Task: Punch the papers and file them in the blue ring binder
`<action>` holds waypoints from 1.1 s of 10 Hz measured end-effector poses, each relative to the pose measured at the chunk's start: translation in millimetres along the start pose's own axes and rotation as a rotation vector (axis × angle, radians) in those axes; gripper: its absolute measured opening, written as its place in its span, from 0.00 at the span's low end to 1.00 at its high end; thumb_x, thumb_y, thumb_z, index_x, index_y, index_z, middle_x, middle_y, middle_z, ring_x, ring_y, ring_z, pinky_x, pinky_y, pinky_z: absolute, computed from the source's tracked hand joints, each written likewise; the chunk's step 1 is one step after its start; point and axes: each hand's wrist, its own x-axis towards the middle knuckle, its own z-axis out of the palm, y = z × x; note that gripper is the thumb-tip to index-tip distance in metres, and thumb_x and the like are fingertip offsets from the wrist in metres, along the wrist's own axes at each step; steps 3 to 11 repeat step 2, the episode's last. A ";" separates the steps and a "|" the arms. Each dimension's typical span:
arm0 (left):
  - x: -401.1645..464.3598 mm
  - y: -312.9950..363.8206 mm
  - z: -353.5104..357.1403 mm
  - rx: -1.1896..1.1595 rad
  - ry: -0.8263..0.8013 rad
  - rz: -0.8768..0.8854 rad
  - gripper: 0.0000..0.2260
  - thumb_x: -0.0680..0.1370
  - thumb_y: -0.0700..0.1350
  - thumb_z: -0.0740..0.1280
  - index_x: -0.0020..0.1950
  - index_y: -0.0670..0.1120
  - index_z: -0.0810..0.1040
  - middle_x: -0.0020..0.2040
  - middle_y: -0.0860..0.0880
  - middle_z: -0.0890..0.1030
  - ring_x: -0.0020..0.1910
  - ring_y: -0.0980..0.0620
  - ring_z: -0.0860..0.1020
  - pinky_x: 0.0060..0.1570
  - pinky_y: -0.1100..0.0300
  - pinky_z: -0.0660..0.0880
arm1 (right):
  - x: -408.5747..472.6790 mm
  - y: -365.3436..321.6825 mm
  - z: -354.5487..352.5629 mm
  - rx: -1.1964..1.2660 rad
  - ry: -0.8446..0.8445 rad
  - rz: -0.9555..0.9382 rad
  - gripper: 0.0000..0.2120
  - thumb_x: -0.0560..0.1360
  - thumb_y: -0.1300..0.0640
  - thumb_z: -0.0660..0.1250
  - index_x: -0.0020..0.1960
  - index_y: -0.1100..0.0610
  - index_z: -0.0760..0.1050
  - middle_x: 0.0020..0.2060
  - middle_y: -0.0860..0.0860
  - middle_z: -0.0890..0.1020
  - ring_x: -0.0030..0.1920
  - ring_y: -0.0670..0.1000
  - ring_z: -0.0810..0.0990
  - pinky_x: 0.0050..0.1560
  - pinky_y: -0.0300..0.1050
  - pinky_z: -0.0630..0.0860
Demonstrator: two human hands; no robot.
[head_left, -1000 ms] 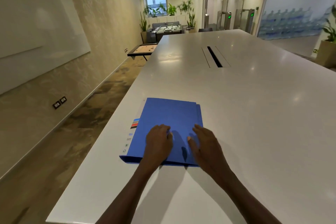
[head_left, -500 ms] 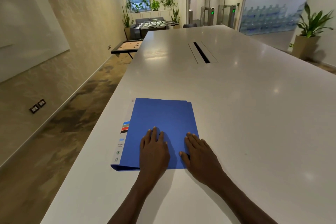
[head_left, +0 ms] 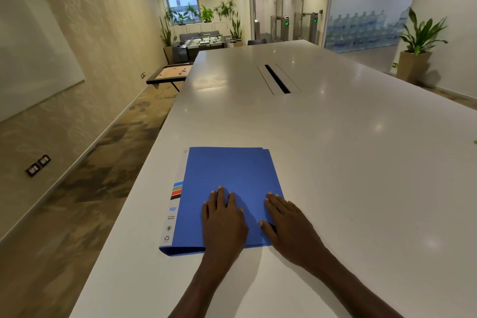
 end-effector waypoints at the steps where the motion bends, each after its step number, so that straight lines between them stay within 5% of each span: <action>1: 4.6 6.5 -7.6 -0.027 -0.026 -0.008 0.24 0.84 0.51 0.51 0.79 0.46 0.54 0.80 0.44 0.51 0.79 0.44 0.48 0.75 0.48 0.47 | 2.2 1.1 -7.9 0.086 0.002 0.017 0.45 0.71 0.29 0.36 0.76 0.57 0.59 0.76 0.51 0.61 0.76 0.49 0.59 0.72 0.37 0.51; 11: 14.6 24.4 -10.4 -0.108 -0.062 0.026 0.24 0.84 0.49 0.51 0.78 0.43 0.54 0.80 0.42 0.53 0.79 0.44 0.49 0.76 0.48 0.49 | 5.6 15.8 -20.4 0.108 0.035 0.055 0.46 0.70 0.29 0.35 0.77 0.58 0.57 0.77 0.52 0.58 0.77 0.50 0.57 0.74 0.38 0.49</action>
